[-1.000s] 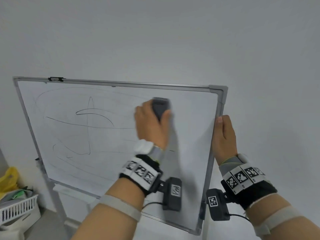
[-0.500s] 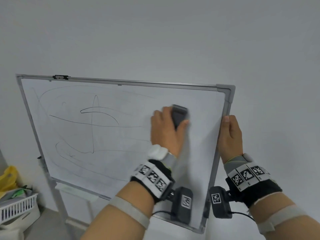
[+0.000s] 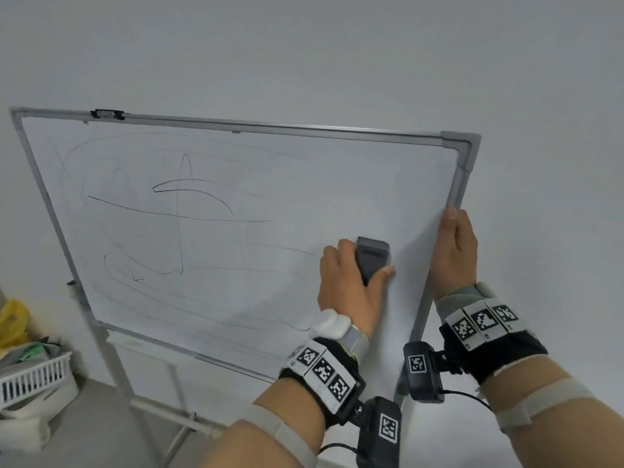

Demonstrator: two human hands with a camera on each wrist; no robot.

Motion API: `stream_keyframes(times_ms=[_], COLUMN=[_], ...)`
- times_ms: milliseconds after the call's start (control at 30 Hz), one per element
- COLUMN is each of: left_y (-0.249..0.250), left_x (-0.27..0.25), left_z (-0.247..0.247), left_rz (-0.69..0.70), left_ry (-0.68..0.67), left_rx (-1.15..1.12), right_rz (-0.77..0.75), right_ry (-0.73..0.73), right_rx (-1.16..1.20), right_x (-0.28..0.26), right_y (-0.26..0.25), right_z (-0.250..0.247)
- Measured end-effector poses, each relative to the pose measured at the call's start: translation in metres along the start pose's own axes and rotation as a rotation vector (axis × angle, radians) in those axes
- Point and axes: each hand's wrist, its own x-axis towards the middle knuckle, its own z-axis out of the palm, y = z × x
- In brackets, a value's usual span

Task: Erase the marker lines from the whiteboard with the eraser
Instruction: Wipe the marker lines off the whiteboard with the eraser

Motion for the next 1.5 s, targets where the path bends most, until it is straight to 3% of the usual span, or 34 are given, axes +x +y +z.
stream_keyframes(times_ms=[100,233,300,367,467,533,633,800,867,967,1133,1267,1400,1500], left_y=[-0.027,-0.096,-0.109,-0.097,-0.056,-0.033,-0.027,-0.057,-0.063,-0.051,-0.006,-0.003,-0.013,0.011], left_x=[0.013,0.048,0.057,0.051,0.029,0.023,0.039,0.122,0.146,0.140,0.108,0.117,0.141,0.128], left_z=[-0.020,-0.066,-0.083,-0.082,-0.052,-0.035,-0.044,-0.116,-0.139,-0.136,-0.085,-0.088,-0.104,-0.091], left_rz=[-0.030,-0.306,-0.389,-0.338,-0.132,-0.067,-0.047,-0.111,-0.143,-0.098,0.033,0.070,-0.016,0.015], left_ry=[0.055,0.253,0.288,0.260,0.055,-0.045,0.011,0.290,0.329,0.266,0.093,0.113,0.213,0.148], left_rx=[-0.010,-0.081,-0.097,-0.104,-0.110,-0.098,-0.105,-0.149,-0.151,-0.135,-0.148,-0.140,-0.156,-0.155], right_rz=[-0.020,0.000,0.020,0.066,0.112,0.108,0.089,0.082,0.101,0.127,0.122,0.120,0.136,0.138], right_ry=[0.001,0.023,0.034,0.062,0.126,0.129,0.119,0.211,0.261,0.301,0.325,0.327,0.325,0.297], right_rx=[-0.013,-0.014,-0.014,-0.023,-0.054,-0.074,-0.096,-0.127,-0.125,-0.136,-0.104,-0.101,-0.136,-0.136], right_x=[0.001,-0.002,-0.005,-0.008,-0.010,-0.008,-0.005,-0.001,0.001,0.003,0.003,0.006,0.011,0.011], right_y=[0.002,-0.001,-0.002,-0.004,-0.005,-0.004,0.001,-0.005,-0.008,-0.007,-0.009,-0.012,-0.008,-0.007], right_z=[-0.002,0.003,0.007,0.013,0.018,0.017,0.009,0.010,0.014,0.013,0.008,-0.003,-0.018,-0.020])
